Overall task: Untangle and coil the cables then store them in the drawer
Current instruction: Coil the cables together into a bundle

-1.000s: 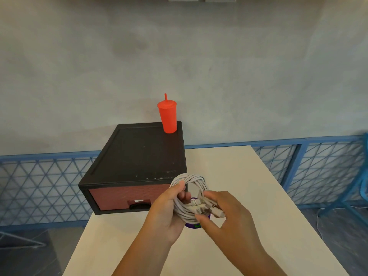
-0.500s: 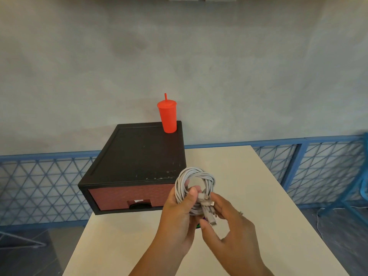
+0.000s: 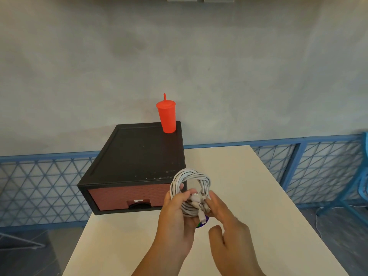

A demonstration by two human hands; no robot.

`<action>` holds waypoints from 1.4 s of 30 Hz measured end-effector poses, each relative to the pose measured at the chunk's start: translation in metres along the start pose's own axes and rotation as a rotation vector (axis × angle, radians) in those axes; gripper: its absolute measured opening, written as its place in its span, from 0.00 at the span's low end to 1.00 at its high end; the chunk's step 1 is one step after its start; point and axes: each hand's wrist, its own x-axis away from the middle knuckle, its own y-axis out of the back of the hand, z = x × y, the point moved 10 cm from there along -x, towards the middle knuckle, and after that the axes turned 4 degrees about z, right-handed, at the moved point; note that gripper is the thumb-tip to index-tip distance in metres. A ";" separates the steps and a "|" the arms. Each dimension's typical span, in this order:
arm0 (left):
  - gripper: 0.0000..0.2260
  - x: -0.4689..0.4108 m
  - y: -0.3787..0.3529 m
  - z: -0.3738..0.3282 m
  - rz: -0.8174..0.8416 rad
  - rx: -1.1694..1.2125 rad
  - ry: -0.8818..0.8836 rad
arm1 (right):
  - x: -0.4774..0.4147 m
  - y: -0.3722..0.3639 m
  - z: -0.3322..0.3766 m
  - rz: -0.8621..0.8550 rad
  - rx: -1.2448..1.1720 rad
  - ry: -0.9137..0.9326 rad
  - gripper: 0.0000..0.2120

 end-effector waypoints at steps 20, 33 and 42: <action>0.10 -0.014 0.040 0.073 -0.026 -0.421 0.366 | -0.017 -0.001 -0.121 0.096 -0.555 -0.529 0.12; 0.03 -0.045 0.110 0.142 -0.274 -0.877 0.292 | 0.003 -0.030 -0.227 0.067 -0.448 -0.717 0.04; 0.02 -0.068 0.121 0.175 -0.300 -1.159 0.313 | -0.007 -0.036 -0.285 0.136 -0.305 -0.772 0.07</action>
